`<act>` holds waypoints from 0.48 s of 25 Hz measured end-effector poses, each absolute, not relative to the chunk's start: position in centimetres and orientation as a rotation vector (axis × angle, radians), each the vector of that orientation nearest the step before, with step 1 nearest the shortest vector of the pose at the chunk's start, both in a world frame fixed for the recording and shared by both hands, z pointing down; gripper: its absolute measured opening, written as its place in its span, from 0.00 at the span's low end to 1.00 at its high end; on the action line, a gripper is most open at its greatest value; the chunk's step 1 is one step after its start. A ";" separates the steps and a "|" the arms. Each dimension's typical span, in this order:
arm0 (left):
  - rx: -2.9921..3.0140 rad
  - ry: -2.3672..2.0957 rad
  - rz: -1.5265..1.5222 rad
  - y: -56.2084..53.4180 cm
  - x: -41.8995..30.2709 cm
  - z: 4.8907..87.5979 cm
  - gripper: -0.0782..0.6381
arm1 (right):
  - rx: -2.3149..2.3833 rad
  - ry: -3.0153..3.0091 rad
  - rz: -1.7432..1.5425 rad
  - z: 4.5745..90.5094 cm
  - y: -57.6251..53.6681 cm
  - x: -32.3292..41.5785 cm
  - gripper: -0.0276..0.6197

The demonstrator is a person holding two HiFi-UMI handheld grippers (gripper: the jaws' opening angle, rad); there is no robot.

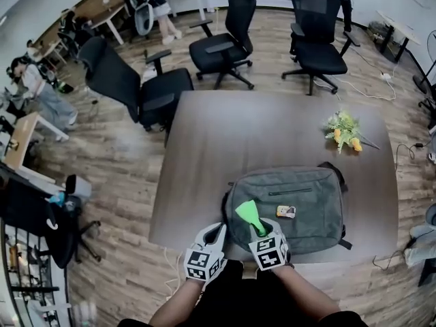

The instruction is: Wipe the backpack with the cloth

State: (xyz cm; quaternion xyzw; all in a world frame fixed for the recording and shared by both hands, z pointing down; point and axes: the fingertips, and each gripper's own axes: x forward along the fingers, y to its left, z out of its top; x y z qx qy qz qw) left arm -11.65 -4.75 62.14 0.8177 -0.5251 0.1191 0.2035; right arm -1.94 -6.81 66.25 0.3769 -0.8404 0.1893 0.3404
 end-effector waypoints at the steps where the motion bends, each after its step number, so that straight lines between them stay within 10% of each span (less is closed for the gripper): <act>1: 2.275 -1.471 0.336 -4.6 -12.1 62.2 0.14 | 0.959 -2.197 0.495 66.3 -6.5 -2.7 0.20; 12: 2.231 -1.465 0.378 -3.6 -13.6 63.5 0.14 | 0.829 -2.211 0.560 68.5 -4.1 -6.8 0.21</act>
